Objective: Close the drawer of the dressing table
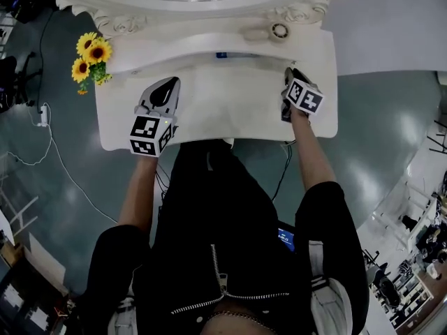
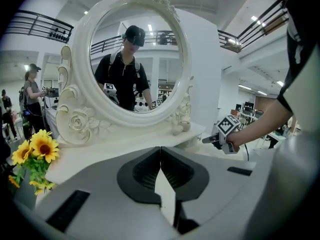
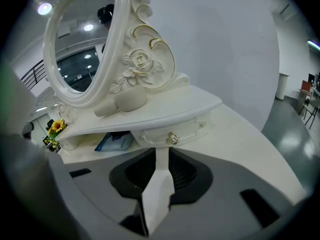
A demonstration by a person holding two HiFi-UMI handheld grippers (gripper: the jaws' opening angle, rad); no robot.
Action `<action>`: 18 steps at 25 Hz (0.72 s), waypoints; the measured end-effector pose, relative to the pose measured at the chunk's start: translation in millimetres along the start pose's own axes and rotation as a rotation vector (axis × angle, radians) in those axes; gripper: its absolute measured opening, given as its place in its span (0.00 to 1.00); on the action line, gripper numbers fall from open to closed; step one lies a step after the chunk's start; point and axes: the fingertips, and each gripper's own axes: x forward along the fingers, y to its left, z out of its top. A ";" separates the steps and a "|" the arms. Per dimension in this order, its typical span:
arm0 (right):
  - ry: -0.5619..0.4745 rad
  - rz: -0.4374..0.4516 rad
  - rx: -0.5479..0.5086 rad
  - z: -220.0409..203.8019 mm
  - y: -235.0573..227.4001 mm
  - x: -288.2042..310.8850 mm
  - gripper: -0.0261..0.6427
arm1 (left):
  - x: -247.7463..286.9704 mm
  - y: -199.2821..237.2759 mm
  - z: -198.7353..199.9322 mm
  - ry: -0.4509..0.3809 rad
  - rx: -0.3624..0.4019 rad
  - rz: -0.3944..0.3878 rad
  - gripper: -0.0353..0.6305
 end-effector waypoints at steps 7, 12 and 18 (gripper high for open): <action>-0.034 0.069 -0.064 -8.0 38.4 -26.4 0.05 | -6.6 0.9 9.6 -0.039 0.007 -0.001 0.09; -0.092 0.159 -0.167 5.1 81.1 -49.1 0.05 | -9.6 0.6 19.6 -0.068 0.021 -0.002 0.09; -0.221 0.278 -0.333 43.8 140.8 -90.3 0.05 | -18.0 0.1 37.1 -0.114 0.040 0.007 0.09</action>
